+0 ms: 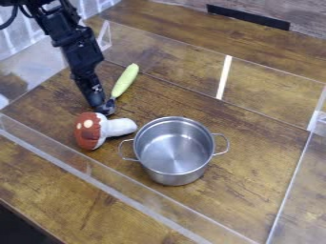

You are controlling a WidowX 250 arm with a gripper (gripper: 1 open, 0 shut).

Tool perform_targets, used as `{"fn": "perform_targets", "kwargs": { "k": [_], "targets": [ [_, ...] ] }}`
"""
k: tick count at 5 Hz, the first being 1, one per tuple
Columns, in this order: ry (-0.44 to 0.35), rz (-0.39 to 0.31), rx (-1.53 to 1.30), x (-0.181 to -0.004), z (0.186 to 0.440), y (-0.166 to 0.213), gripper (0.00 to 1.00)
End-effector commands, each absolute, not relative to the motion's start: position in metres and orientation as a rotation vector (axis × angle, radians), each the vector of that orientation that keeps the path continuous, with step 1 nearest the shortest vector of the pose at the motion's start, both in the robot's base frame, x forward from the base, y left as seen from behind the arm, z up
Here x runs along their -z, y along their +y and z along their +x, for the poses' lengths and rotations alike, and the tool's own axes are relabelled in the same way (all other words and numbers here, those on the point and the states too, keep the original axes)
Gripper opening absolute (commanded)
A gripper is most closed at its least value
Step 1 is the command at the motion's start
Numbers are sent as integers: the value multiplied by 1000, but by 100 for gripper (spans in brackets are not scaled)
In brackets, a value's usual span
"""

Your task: Move the green spoon to the left

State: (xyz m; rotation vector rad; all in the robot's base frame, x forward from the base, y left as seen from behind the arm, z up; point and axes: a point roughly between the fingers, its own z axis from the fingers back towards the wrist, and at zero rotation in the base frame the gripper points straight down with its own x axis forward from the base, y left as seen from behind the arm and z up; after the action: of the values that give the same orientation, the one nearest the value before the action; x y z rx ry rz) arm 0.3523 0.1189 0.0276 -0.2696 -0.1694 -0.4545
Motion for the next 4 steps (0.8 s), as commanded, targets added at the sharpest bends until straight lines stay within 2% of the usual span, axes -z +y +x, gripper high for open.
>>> {"fn": "perform_targets", "kwargs": {
  "k": [1,4],
  "targets": [
    [-219,-228,421,-64,358,130,0],
    [-204,-232,463,-96,350,135,0]
  ]
}}
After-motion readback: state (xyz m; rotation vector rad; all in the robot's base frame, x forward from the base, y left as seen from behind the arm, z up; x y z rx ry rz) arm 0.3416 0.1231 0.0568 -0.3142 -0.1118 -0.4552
